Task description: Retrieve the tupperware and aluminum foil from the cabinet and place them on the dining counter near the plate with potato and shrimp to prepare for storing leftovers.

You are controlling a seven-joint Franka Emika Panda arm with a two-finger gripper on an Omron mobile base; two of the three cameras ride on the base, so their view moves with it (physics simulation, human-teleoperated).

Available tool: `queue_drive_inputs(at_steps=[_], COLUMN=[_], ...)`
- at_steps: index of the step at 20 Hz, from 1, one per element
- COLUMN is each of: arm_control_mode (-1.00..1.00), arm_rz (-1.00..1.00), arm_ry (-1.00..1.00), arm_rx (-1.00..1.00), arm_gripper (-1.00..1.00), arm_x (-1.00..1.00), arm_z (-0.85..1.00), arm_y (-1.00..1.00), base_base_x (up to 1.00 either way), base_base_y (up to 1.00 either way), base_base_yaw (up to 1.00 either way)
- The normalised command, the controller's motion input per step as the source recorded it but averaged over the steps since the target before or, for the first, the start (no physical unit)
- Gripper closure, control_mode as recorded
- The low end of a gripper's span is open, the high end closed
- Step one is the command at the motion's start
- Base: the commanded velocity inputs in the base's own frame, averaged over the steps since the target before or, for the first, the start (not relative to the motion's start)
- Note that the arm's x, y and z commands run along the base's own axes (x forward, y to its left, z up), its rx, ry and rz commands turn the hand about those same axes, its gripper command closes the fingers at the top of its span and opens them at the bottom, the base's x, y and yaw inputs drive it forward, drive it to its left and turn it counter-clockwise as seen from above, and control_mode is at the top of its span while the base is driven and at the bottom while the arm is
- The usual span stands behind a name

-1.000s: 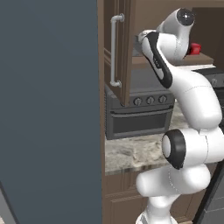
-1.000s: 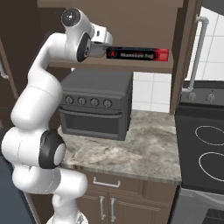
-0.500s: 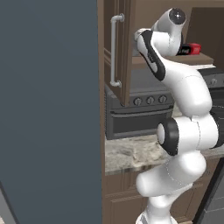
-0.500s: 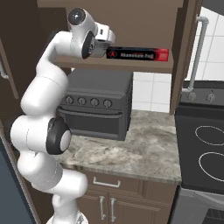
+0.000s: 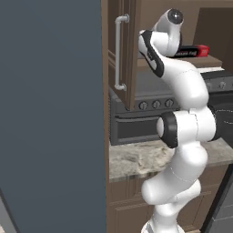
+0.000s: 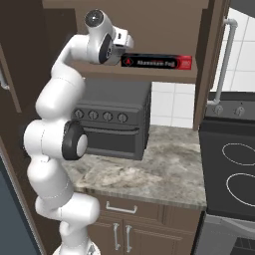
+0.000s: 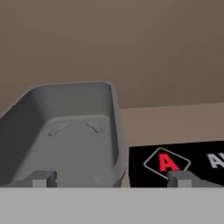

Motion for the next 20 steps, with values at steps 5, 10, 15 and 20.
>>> queue_drive_inputs(at_steps=[5,10,15,20], arm_control_mode=[-1.0,-1.0,-1.0,-1.0], arm_rz=[0.0,0.0,0.0,0.0], arm_ry=[0.07,0.06,0.02,0.0], arm_rx=[0.0,0.0,0.0,0.0], arm_gripper=[-1.0,1.0,1.0,1.0], arm_x=[0.34,0.27,0.05,0.0], arm_z=[-0.21,-0.23,-0.41,-0.46], arm_y=[0.0,0.02,0.1,0.05], base_base_x=[0.0,0.0,0.0,0.0], base_base_y=[0.0,0.0,0.0,0.0], base_base_yaw=[0.0,0.0,0.0,0.0])
